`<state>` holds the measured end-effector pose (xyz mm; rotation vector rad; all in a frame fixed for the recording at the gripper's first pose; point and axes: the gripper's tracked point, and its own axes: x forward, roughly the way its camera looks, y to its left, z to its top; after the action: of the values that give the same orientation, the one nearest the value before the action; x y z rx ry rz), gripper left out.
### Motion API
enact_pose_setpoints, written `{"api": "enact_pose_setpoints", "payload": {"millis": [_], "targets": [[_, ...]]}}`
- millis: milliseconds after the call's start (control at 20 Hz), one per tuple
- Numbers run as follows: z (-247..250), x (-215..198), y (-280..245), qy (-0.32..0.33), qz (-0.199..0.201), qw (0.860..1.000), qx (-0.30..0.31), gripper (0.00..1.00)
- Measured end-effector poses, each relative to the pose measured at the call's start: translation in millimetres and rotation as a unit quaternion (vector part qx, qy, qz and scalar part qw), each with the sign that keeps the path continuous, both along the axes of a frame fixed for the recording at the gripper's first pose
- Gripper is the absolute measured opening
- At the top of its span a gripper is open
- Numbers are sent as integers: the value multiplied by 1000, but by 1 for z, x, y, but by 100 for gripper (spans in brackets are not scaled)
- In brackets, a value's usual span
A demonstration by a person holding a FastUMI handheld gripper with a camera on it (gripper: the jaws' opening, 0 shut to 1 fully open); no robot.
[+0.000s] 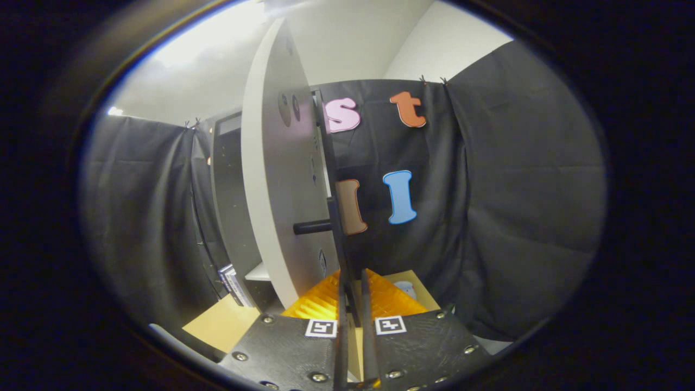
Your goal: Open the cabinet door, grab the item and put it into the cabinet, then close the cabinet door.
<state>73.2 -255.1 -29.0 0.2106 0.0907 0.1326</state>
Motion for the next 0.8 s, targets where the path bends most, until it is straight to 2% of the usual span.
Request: {"api": "enact_pose_setpoints", "payload": {"millis": [500, 800], "targets": [[17, -45, 3, -5, -60, 998, -6, 11], [27, -75, 50, -12, -68, 998, 6, 11]]}}
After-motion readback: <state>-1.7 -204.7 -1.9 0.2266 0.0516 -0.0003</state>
